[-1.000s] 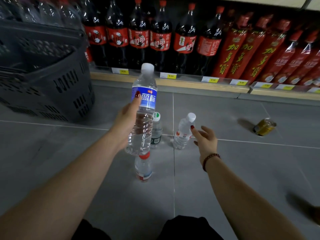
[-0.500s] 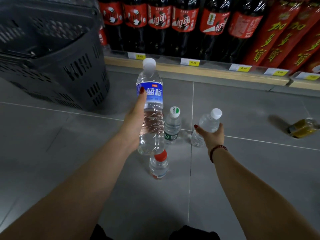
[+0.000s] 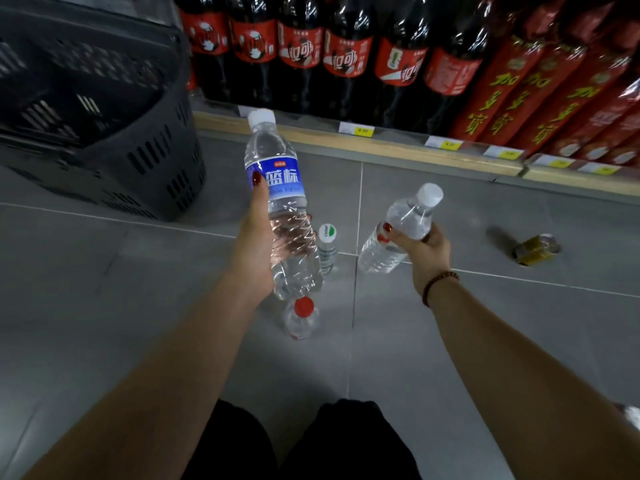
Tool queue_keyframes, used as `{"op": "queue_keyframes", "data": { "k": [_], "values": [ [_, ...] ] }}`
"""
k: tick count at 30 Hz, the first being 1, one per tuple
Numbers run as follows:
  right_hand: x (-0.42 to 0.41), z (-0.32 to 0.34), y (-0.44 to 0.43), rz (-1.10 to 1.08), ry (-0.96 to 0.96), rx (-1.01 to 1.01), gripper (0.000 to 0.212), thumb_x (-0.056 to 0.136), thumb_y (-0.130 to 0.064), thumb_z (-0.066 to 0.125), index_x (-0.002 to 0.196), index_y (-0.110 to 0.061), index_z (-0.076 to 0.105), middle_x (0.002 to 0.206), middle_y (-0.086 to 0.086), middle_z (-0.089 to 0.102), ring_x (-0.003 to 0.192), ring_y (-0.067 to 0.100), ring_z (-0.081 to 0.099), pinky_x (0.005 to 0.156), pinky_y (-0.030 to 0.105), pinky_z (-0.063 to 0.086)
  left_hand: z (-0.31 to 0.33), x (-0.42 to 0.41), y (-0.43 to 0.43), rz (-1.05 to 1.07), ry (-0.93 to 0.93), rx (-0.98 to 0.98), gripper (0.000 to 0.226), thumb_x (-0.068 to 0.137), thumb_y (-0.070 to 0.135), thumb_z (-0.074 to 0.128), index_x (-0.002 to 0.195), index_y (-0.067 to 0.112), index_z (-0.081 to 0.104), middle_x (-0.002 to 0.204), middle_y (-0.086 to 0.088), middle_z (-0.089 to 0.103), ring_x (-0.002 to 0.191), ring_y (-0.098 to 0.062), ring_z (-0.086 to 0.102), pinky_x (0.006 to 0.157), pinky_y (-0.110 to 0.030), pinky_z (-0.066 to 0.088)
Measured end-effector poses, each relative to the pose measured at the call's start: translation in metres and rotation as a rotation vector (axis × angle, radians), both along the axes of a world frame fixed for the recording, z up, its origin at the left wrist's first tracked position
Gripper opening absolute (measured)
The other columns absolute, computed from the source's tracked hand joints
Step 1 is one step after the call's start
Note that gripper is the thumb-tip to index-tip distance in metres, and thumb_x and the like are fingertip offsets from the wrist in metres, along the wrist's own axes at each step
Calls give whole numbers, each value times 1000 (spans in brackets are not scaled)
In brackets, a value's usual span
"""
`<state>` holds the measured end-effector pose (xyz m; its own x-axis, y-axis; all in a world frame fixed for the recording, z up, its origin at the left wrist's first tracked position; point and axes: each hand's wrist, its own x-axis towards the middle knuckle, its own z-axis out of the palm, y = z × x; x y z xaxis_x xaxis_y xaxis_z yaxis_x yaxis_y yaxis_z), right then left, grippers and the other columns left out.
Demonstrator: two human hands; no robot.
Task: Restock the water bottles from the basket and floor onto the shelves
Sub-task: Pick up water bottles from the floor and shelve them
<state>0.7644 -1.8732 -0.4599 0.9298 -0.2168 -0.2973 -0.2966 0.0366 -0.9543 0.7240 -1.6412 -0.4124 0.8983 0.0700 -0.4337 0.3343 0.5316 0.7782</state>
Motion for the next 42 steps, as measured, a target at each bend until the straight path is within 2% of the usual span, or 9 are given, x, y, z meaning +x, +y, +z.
{"op": "queue_keyframes", "data": {
  "k": [3, 8, 18, 22, 25, 29, 35, 38, 42],
  "values": [
    [-9, 74, 7, 22, 0, 21, 42, 68, -3, 81, 105, -13, 63, 90, -5, 70, 74, 1, 68, 64, 16, 52, 68, -15, 2, 5, 1, 66, 72, 74, 80, 45, 92, 12, 62, 74, -5, 64, 64, -19, 63, 60, -28, 54],
    [-33, 205, 21, 97, 14, 28, 51, 64, -12, 85, 111, -13, 64, 102, 0, 72, 94, 14, 68, 85, 31, 53, 197, -40, 9, 24, -11, 96, 77, 65, 81, 53, 92, 10, 63, 73, -9, 63, 61, -22, 62, 61, -31, 53],
    [-74, 488, 78, 306, -88, 152, 41, 67, -7, 83, 103, -16, 67, 100, 0, 73, 92, 14, 70, 82, 31, 55, 454, -103, 42, 165, -29, 141, 63, 89, 69, 41, 86, 10, 64, 66, -6, 65, 56, -19, 63, 52, -27, 54],
    [-89, 567, 133, 404, -128, 215, 40, 71, -8, 80, 108, -6, 67, 100, 9, 73, 91, 24, 70, 81, 37, 55, 514, -130, 93, 252, -22, 198, 80, 78, 79, 44, 115, 10, 60, 99, -9, 69, 82, -21, 67, 61, -27, 58],
    [-106, 610, 187, 491, -163, 255, 21, 73, -11, 79, 93, -13, 71, 87, 6, 75, 84, 26, 71, 81, 42, 55, 552, -154, 140, 344, -100, 133, 68, 76, 71, 56, 99, 8, 63, 79, -9, 65, 61, -20, 65, 55, -29, 56],
    [-136, 648, 274, 573, -204, 267, 31, 75, -16, 78, 104, -7, 70, 96, 8, 74, 90, 25, 71, 84, 41, 55, 583, -193, 218, 423, -127, 172, 56, 91, 62, 47, 85, 8, 63, 62, -6, 62, 50, -18, 59, 52, -27, 54],
    [-177, 687, 413, 648, -191, 299, 9, 79, -18, 75, 75, -11, 69, 81, 3, 72, 67, 11, 70, 53, 13, 51, 615, -250, 343, 586, -99, 312, 52, 92, 57, 50, 87, 9, 68, 63, -6, 69, 52, -18, 64, 55, -28, 55],
    [-188, 700, 474, 682, -202, 305, 36, 75, -26, 79, 90, 4, 67, 93, 25, 69, 80, 27, 62, 72, 33, 52, 624, -268, 405, 659, -114, 341, 74, 60, 72, 61, 99, 10, 71, 86, -13, 73, 71, -26, 69, 75, -42, 55],
    [-190, 712, 538, 727, -188, 316, 26, 73, -29, 79, 81, -5, 74, 95, 21, 72, 88, 36, 68, 91, 47, 53, 630, -271, 475, 663, -139, 294, 107, 42, 83, 71, 113, 4, 64, 79, -11, 68, 62, -24, 66, 61, -34, 52]
  ]
}}
